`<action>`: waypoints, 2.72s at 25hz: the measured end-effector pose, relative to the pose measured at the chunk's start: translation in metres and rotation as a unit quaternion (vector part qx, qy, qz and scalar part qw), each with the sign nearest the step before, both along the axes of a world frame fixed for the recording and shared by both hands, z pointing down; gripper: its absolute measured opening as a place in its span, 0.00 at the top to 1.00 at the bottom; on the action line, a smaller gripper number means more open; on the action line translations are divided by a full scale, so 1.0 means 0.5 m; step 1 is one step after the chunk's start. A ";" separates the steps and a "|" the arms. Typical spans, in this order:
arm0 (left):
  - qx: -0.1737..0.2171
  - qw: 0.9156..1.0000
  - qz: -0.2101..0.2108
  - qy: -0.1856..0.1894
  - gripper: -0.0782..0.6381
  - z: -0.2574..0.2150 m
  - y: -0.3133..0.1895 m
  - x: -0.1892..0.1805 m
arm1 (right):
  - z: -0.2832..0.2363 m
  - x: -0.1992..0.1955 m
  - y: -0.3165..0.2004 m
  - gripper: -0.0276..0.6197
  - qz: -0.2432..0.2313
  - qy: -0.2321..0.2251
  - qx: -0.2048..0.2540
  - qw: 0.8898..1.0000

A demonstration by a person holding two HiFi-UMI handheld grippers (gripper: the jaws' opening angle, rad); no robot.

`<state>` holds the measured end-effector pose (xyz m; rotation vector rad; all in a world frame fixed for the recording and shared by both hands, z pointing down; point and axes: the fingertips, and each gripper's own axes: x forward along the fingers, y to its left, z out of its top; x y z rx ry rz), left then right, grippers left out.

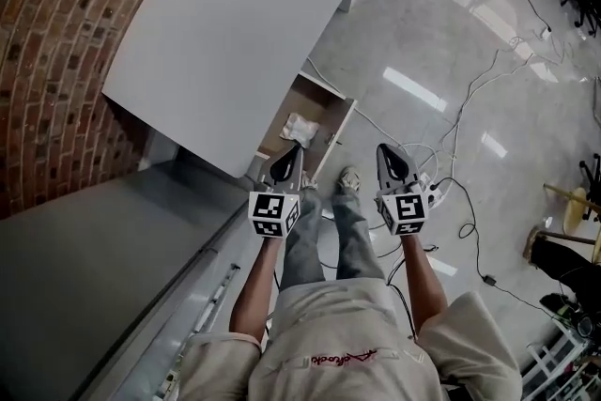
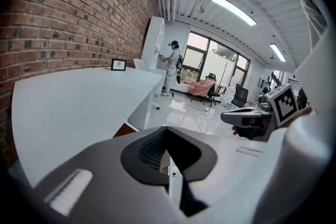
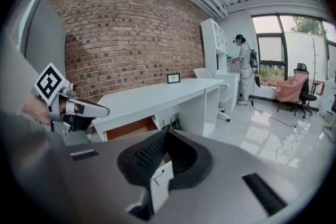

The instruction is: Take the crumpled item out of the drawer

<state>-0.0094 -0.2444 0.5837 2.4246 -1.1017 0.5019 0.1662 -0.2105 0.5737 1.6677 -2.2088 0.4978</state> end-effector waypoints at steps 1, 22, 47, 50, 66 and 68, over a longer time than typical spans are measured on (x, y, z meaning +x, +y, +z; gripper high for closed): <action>-0.005 1.000 0.001 -0.001 0.88 0.019 0.003 -0.005 | 0.018 -0.011 0.002 0.94 -0.002 -0.002 -0.005 1.000; -0.093 0.992 -0.085 -0.004 0.88 0.280 0.134 -0.121 | 0.268 -0.154 0.051 0.94 -0.118 -0.010 -0.080 0.990; -0.103 0.986 -0.135 0.005 0.88 0.357 0.156 -0.160 | 0.478 -0.398 -0.160 0.94 -0.554 0.335 -0.046 0.761; -0.106 0.986 -0.132 0.006 0.88 0.362 0.156 -0.155 | 0.519 -0.409 -0.178 0.92 -0.569 0.338 -0.082 0.746; -0.115 0.986 -0.123 0.006 0.88 0.371 0.152 -0.150 | 0.659 -0.423 -0.236 0.80 -0.550 0.364 -0.169 0.732; -0.116 0.986 -0.123 0.006 0.88 0.373 0.150 -0.153 | 0.671 -0.422 -0.235 0.80 -0.549 0.361 -0.179 0.733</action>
